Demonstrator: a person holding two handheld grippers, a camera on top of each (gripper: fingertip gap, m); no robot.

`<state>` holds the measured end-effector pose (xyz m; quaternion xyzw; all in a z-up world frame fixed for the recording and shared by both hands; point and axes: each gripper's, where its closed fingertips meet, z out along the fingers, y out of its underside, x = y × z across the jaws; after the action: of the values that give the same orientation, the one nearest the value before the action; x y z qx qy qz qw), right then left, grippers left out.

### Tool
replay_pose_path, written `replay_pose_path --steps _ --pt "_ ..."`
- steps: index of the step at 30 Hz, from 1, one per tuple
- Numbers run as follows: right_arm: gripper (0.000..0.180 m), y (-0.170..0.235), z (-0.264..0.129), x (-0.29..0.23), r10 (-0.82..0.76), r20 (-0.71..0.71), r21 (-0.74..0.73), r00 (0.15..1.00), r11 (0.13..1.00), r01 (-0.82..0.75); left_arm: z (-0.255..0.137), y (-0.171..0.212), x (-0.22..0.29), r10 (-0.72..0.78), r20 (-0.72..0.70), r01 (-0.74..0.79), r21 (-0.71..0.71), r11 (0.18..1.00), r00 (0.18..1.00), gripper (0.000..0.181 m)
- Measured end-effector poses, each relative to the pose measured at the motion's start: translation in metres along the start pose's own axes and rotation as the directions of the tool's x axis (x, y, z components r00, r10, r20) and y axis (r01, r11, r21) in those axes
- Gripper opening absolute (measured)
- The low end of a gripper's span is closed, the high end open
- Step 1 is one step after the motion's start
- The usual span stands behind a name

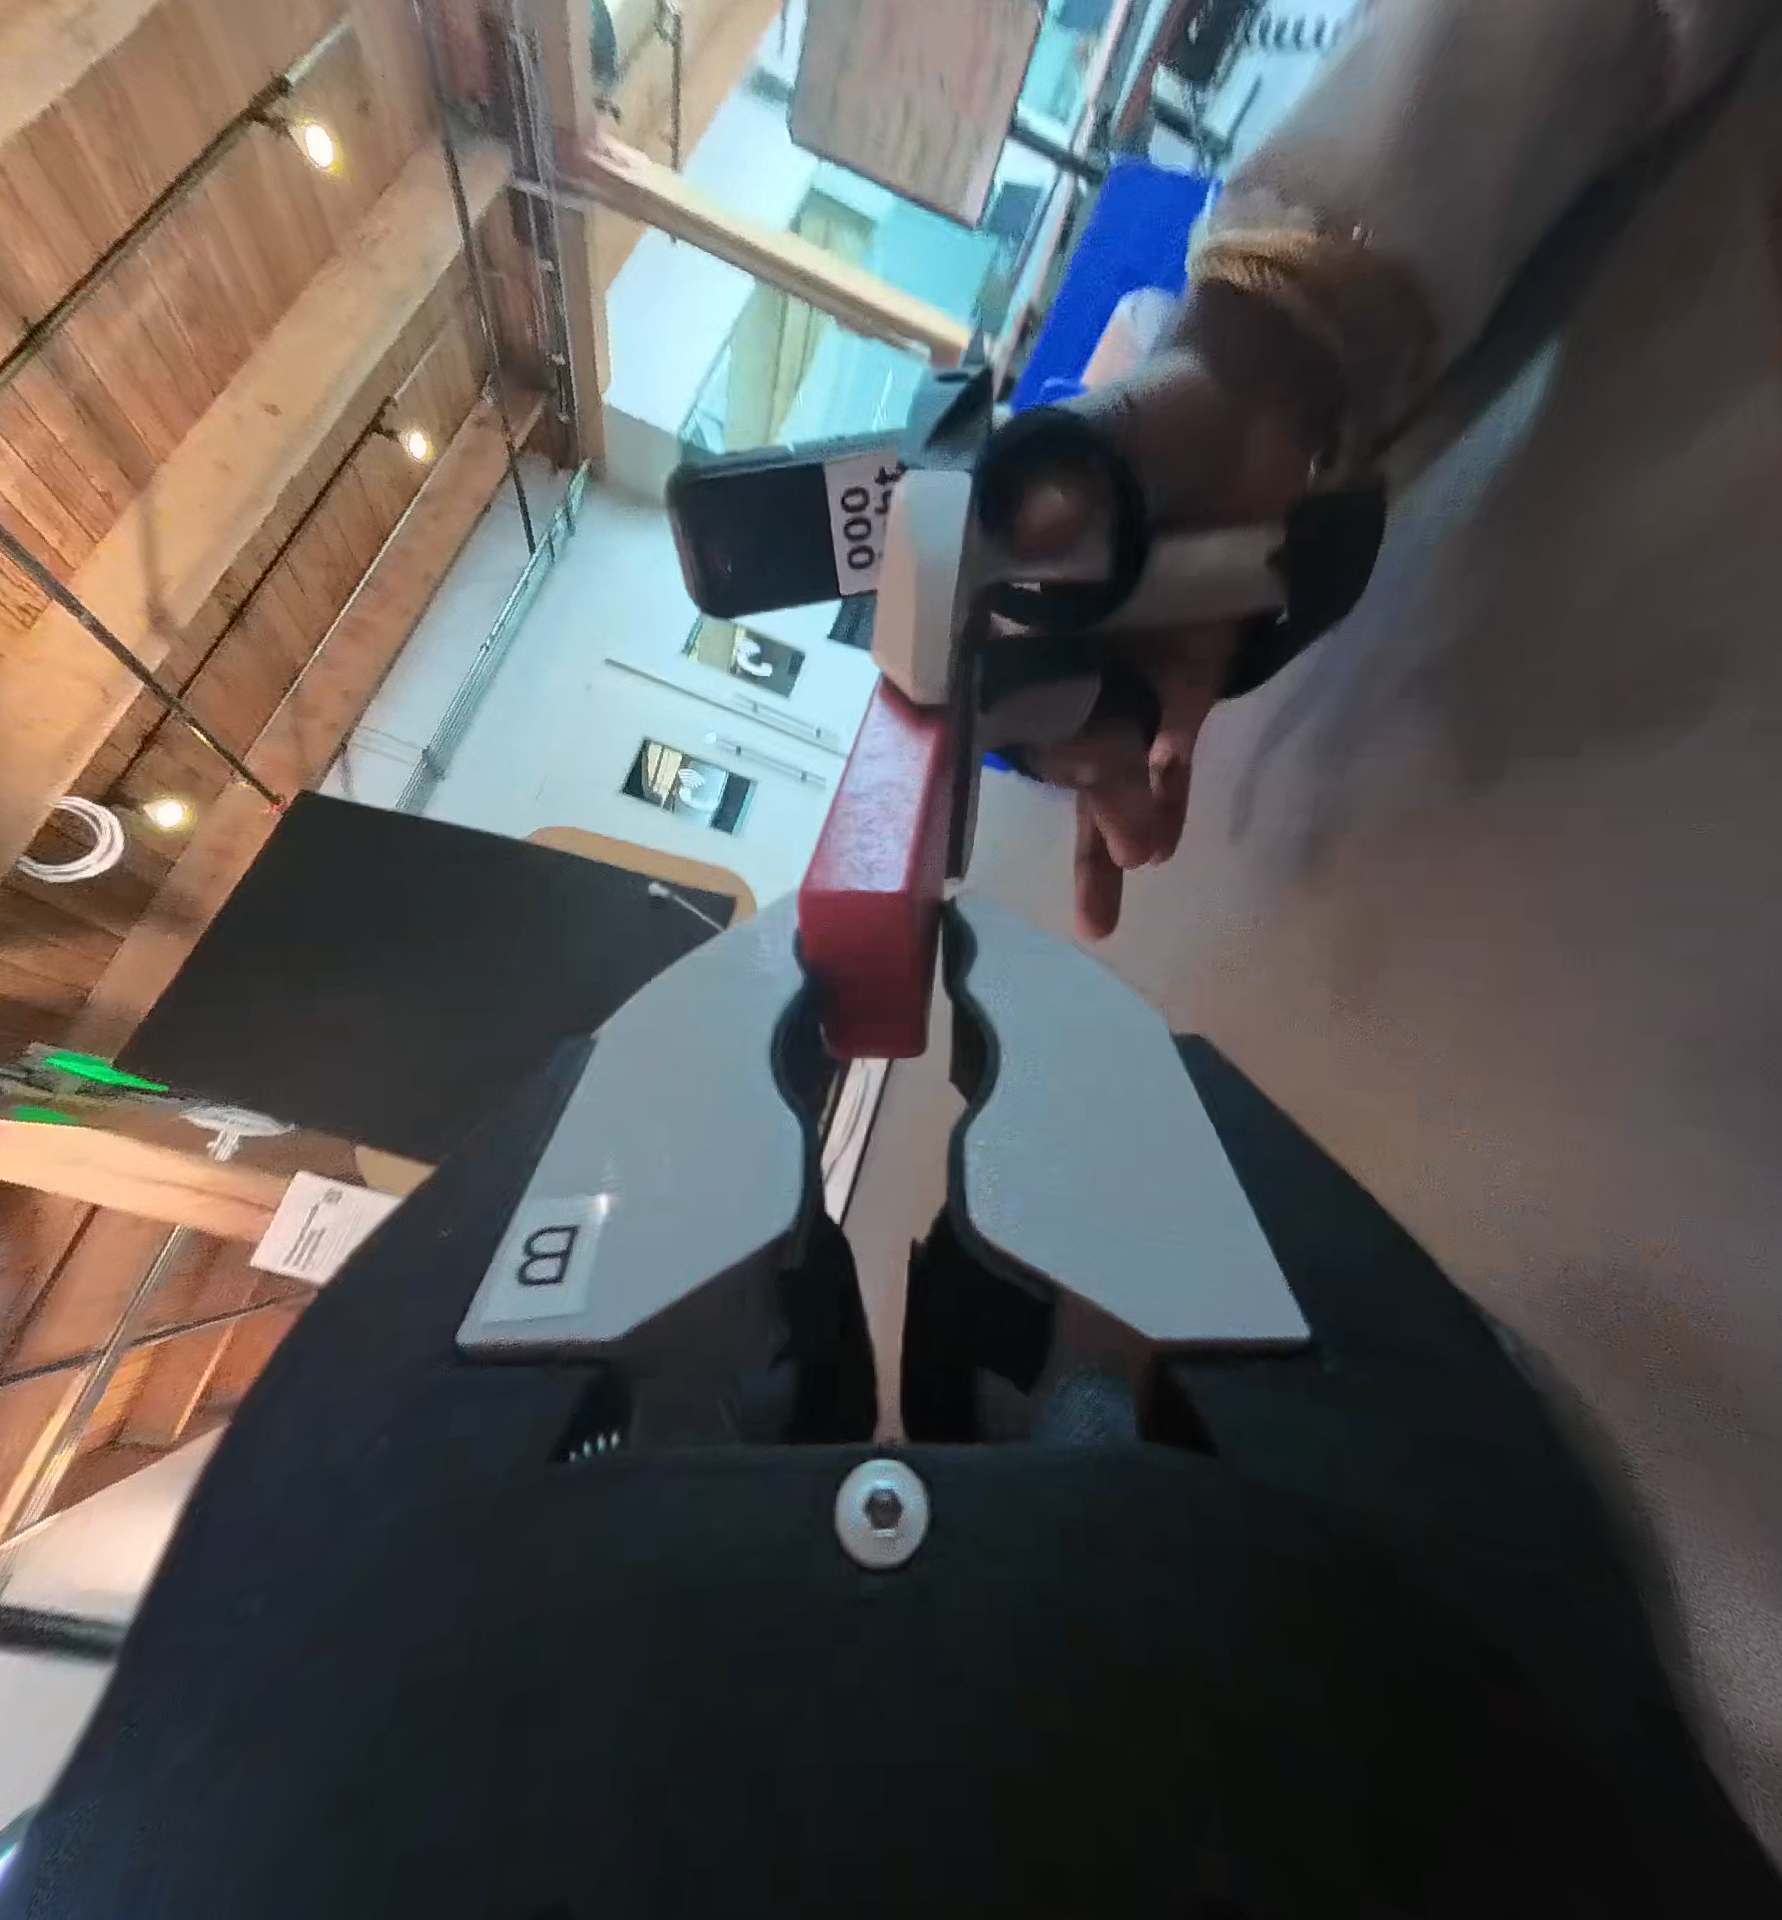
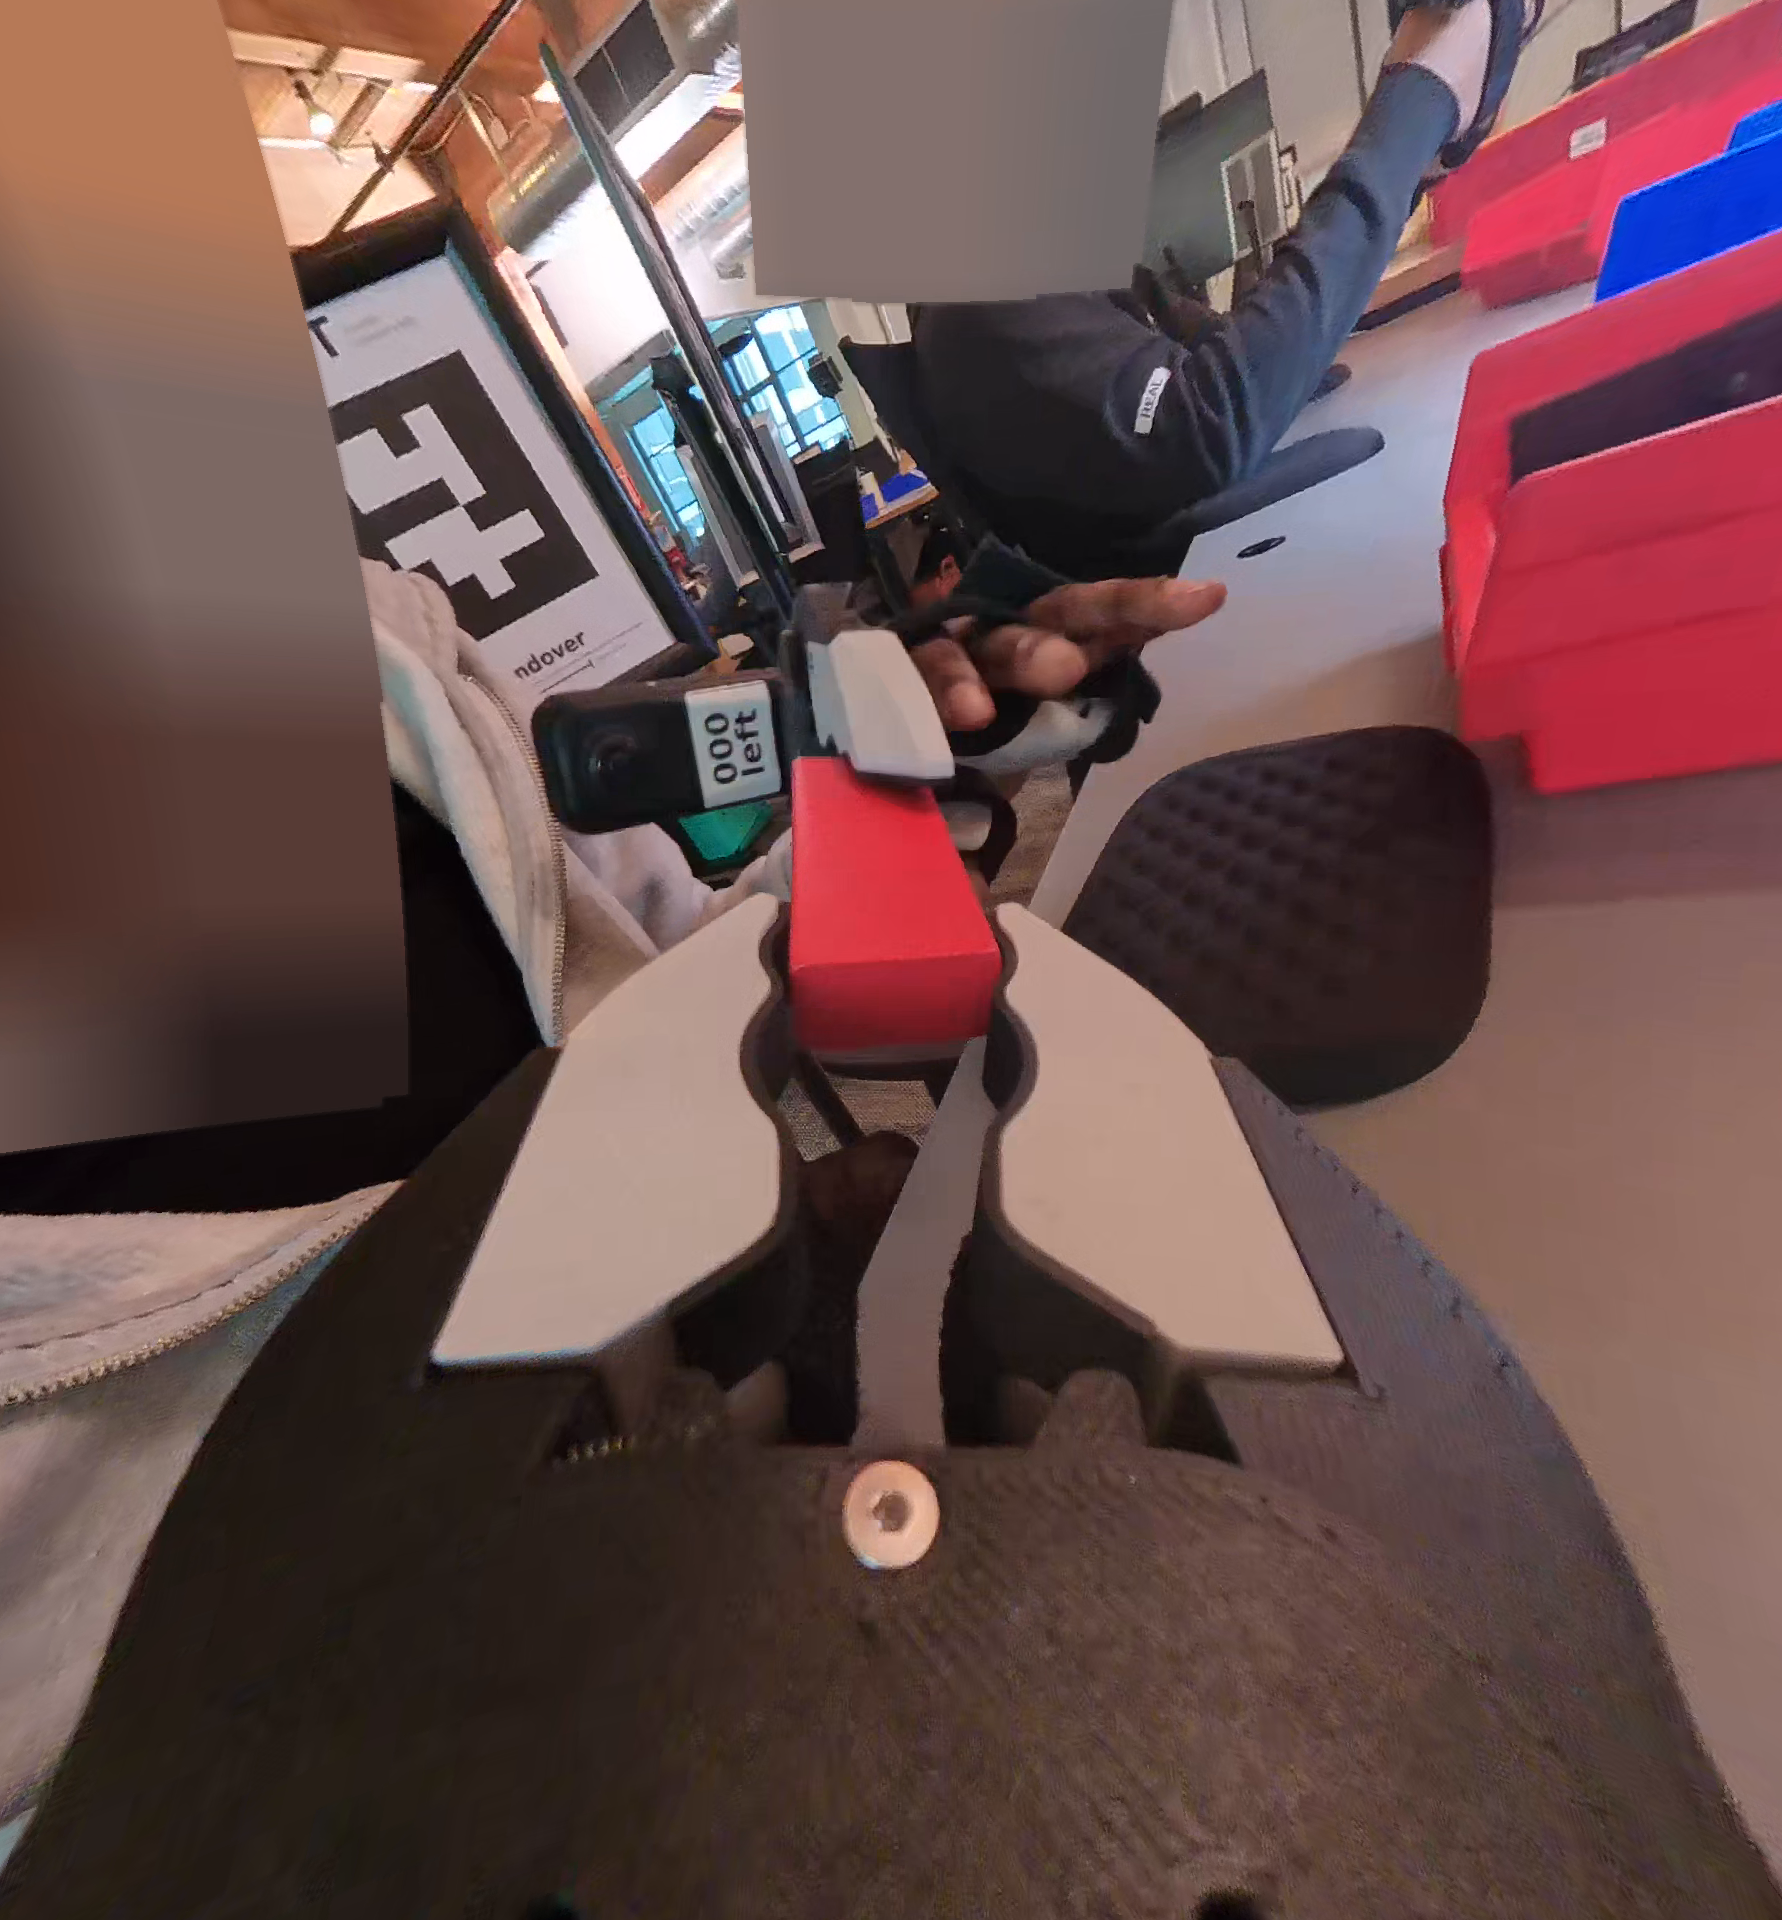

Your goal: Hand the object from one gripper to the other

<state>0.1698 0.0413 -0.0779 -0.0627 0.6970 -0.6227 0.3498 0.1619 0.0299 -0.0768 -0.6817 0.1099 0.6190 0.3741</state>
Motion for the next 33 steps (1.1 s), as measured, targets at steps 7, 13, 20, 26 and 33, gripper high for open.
replay_pose_path --steps 7,13,20,26,33 --pt "0.068 -0.015 -0.002 0.001 -0.241 -0.106 0.085 0.965 0.965 0.250 0.001 -0.005 -0.001 -0.435 -0.106 0.444 0.094 0.891 0.894 0.016" --pt "0.049 -0.026 -0.005 -0.020 -0.687 -0.234 0.095 0.688 0.688 0.719 -0.006 -0.015 0.002 -0.630 -0.272 0.679 0.156 0.717 0.727 0.016" --pt "0.016 -0.015 -0.003 -0.015 -0.574 -0.159 0.033 0.803 0.810 0.586 -0.004 -0.014 0.000 -0.613 -0.239 0.655 0.181 0.734 0.753 0.027" --pt "0.016 -0.020 -0.010 0.002 -0.059 -0.041 0.138 0.997 0.988 0.064 0.002 0.006 -0.002 -0.169 0.036 0.167 0.057 0.984 0.985 0.076" --pt "0.016 -0.013 -0.009 0.009 0.139 0.016 0.112 0.990 0.984 -0.140 0.004 0.007 -0.003 -0.126 0.074 0.124 0.027 0.992 0.989 0.037"
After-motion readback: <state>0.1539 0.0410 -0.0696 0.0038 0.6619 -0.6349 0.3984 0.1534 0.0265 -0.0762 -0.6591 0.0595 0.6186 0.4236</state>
